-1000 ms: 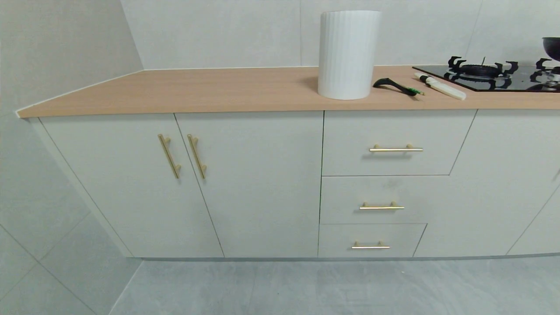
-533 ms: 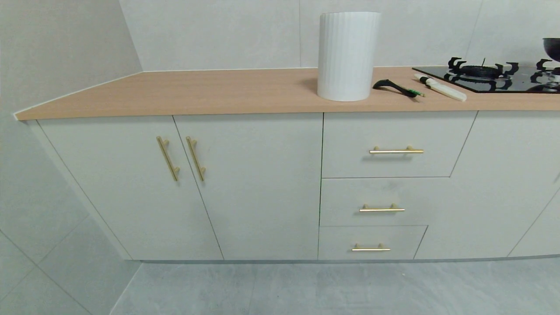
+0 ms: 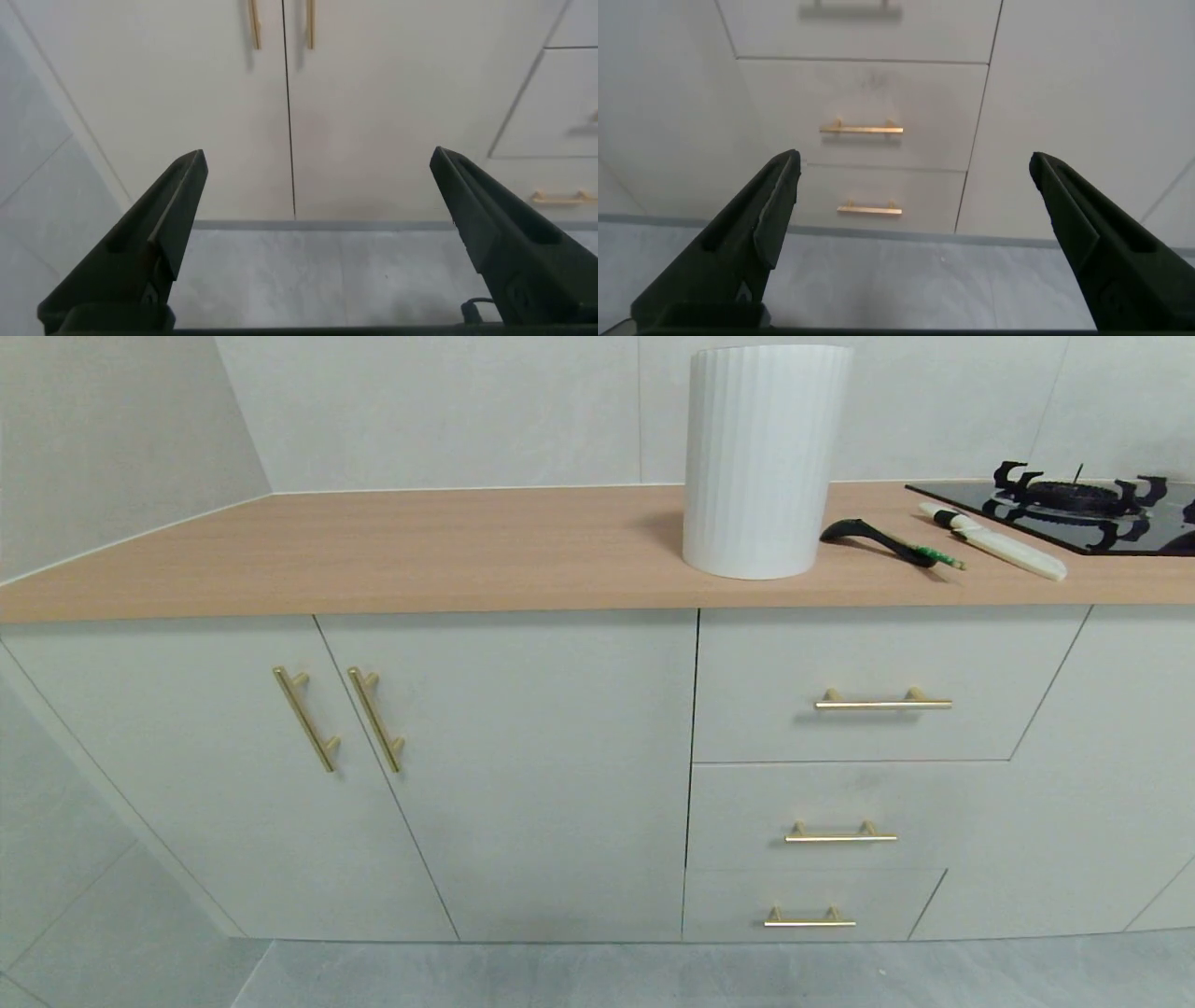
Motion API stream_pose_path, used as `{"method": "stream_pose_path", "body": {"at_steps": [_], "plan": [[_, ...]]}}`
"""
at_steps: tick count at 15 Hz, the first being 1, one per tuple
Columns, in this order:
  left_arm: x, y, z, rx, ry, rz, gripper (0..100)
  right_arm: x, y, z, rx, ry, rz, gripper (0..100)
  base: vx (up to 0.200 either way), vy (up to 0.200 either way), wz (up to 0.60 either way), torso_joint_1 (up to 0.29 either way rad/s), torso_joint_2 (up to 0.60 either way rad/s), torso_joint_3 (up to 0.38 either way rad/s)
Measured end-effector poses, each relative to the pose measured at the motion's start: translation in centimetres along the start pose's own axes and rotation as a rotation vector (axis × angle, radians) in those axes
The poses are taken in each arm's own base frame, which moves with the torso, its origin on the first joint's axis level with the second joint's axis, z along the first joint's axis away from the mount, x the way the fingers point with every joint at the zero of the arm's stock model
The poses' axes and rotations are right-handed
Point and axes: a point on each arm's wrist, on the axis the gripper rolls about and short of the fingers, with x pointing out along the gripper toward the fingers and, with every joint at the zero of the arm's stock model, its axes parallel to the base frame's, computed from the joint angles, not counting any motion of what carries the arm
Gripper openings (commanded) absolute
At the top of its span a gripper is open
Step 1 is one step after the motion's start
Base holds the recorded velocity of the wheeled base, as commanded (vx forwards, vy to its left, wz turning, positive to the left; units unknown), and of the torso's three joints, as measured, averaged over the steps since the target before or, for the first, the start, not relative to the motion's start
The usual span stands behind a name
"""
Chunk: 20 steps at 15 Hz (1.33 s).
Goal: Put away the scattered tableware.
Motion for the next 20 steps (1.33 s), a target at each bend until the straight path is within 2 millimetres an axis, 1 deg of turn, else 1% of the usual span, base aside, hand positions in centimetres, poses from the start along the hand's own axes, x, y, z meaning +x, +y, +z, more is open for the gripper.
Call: {"method": "stream_pose_path", "body": {"at_steps": [8, 10, 12, 14, 18, 20], "plan": [[0.0, 0.0, 0.0, -0.004, 0.000, 0.001, 100, 0.0, 0.0, 0.0, -0.005, -0.001, 0.003, 100, 0.000, 0.000, 0.00, 0.000, 0.00, 0.000], [0.0, 0.0, 0.0, -0.005, 0.000, 0.001, 100, -0.2, 0.0, 0.5, -0.002, -0.014, 0.008, 100, 0.000, 0.000, 0.00, 0.000, 0.00, 0.000], [0.0, 0.0, 0.0, -0.004, 0.000, 0.001, 100, -0.7, 0.0, 2.7, 0.016, -0.071, 0.017, 100, 0.000, 0.000, 0.00, 0.000, 0.00, 0.000], [0.0, 0.0, 0.0, -0.004, 0.000, 0.002, 100, -0.4, -0.1, 4.3, 0.027, -0.050, 0.041, 100, 0.000, 0.000, 0.00, 0.000, 0.00, 0.000], [0.0, 0.0, 0.0, -0.004, 0.000, 0.002, 100, 1.6, -0.2, 6.5, 0.035, 0.065, 0.117, 100, 0.000, 0.000, 0.00, 0.000, 0.00, 0.000], [0.0, 0.0, 0.0, -0.005, 0.000, 0.002, 100, 3.1, -0.1, 7.8, 0.038, 0.128, 0.154, 100, 0.000, 0.000, 0.00, 0.000, 0.00, 0.000]]}}
